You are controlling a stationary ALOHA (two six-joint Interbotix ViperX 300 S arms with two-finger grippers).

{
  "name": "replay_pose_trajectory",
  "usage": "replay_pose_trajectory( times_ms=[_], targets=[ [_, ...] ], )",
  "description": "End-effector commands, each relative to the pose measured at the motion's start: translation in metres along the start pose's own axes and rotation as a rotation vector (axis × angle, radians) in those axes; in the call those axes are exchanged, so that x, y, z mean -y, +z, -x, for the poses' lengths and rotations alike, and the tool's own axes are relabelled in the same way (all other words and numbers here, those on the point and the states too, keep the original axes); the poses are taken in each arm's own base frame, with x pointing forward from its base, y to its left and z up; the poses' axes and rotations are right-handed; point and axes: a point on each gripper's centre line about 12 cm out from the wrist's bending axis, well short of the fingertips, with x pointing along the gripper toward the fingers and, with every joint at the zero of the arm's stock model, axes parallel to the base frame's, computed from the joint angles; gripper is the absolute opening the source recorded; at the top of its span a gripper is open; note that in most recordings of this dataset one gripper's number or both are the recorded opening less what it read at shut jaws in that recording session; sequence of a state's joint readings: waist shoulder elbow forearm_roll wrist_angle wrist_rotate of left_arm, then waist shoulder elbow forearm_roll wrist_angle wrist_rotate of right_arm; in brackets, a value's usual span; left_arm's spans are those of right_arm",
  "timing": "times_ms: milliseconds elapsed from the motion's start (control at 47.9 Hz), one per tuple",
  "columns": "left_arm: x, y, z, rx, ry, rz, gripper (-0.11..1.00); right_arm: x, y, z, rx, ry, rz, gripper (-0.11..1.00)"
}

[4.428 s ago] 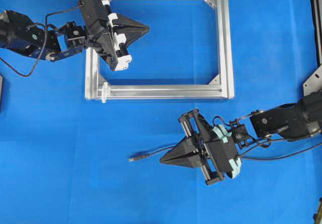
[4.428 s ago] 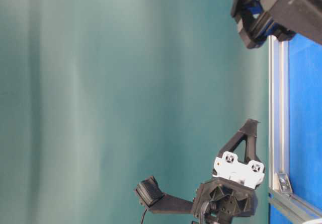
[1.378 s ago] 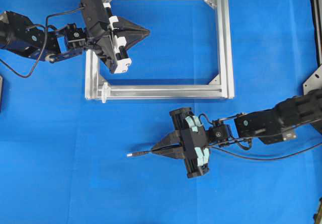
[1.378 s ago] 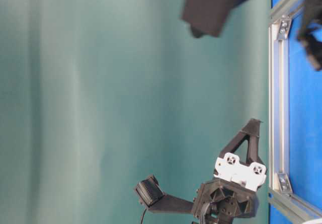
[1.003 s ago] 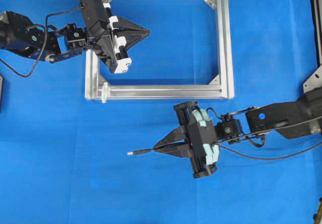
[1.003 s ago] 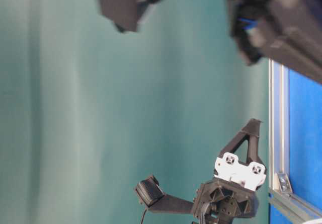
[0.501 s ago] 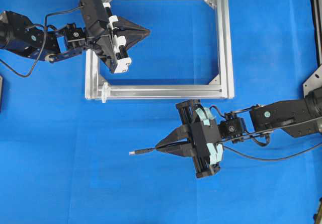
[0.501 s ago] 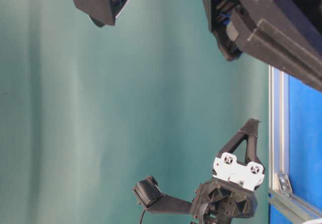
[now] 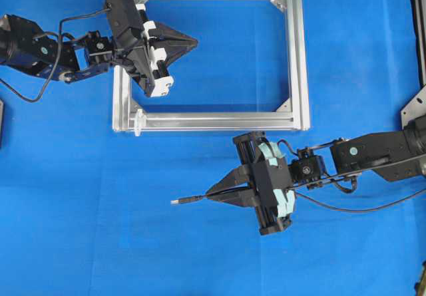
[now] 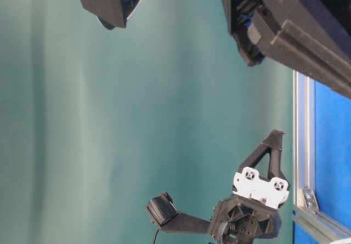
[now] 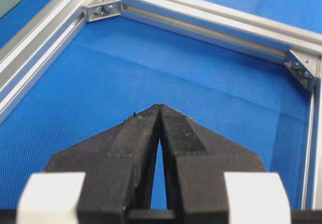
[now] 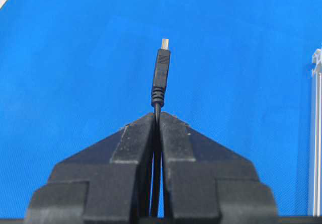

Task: Insert the wire through the string loop located on the left side.
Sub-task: 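Close the right gripper on the cable near its plug and lift, then carry the cable plug with the right gripper toward the white zip-tie loop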

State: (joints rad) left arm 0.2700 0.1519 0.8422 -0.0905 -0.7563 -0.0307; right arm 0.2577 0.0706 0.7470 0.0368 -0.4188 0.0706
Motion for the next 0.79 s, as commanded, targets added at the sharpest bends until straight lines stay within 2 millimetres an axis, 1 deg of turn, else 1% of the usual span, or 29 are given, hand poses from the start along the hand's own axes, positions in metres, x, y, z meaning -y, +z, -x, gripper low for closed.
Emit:
replay_pose_trajectory(
  times_ms=[0, 627, 710, 773],
  targets=[
    [0.0016, 0.0158, 0.0026, 0.047, -0.006, 0.002, 0.00, -0.0018, 0.0126, 0.0040, 0.038, 0.005, 0.002, 0.00],
    [0.0016, 0.0163, 0.0027, 0.049, -0.006, 0.002, 0.00, -0.0014, 0.0085, 0.0054, 0.032, 0.005, 0.003, 0.00],
    [0.0016, 0.0163, 0.0027, 0.049, -0.006, 0.002, 0.00, 0.0010, 0.0086, 0.0060, 0.036, -0.001, 0.002, 0.00],
    [0.0016, 0.0163, 0.0027, 0.049, -0.006, 0.002, 0.00, 0.0076, 0.0090, 0.0072, 0.040, -0.016, -0.002, 0.00]
  ],
)
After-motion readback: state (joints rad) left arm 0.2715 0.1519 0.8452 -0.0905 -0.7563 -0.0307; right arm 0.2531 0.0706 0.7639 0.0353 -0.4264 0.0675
